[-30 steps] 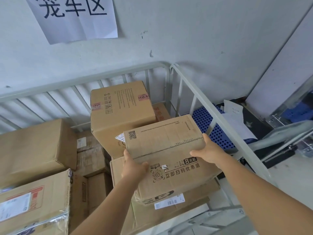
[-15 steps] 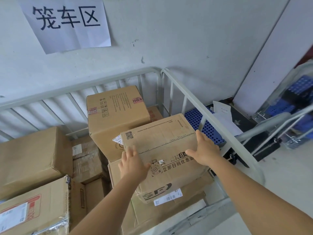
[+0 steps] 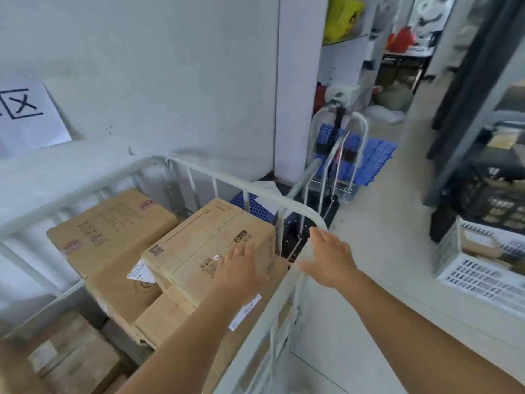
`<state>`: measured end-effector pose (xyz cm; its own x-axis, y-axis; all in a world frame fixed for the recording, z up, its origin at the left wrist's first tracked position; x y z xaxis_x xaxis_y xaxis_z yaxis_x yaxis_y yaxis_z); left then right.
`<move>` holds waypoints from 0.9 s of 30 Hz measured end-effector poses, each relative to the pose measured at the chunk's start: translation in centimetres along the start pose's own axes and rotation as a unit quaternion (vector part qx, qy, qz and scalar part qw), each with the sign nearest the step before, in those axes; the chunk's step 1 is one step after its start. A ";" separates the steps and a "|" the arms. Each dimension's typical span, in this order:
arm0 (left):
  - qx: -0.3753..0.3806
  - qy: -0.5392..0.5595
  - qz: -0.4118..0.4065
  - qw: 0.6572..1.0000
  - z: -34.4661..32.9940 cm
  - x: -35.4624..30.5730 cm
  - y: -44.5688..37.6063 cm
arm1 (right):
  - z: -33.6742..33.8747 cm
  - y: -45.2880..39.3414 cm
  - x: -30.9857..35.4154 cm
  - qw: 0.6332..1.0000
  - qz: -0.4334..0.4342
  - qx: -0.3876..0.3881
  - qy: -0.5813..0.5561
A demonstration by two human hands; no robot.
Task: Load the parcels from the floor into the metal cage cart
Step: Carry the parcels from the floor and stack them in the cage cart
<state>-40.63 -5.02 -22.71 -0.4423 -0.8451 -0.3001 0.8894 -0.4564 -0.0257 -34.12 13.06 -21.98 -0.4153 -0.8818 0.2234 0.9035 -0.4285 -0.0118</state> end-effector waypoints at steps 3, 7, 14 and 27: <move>-0.011 -0.010 -0.086 0.996 0.1 -3.5 2.1 | 1.4 5.3 -2.5 0.998 -0.058 -0.030 -0.004; 0.009 -0.018 -0.187 0.982 -0.9 -9.0 5.4 | 2.4 12.6 -6.7 0.990 -0.134 -0.036 -0.014; 0.073 -0.059 -0.349 0.932 -5.3 -18.8 12.9 | 2.3 25.8 -14.8 0.956 -0.290 -0.047 -0.002; 0.168 -0.077 -0.559 0.809 -12.3 -33.1 34.9 | 0.1 53.4 -23.5 0.853 -0.516 -0.077 -0.020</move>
<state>6.46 10.43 -25.43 -0.9801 0.1340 -0.1464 -0.1453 -0.9870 0.0692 23.96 10.94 -27.73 -0.9743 -0.0145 0.2250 0.0343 -0.9958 0.0844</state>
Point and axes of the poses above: each hand's wrist, its own y-axis away from the middle knuckle, its own z-axis out of the back of the hand, x = y × z, the point moved 2 cm from there along -y, towards the middle knuckle, and after that the axes turned 11 degrees about -x, right-handed, at the moved point
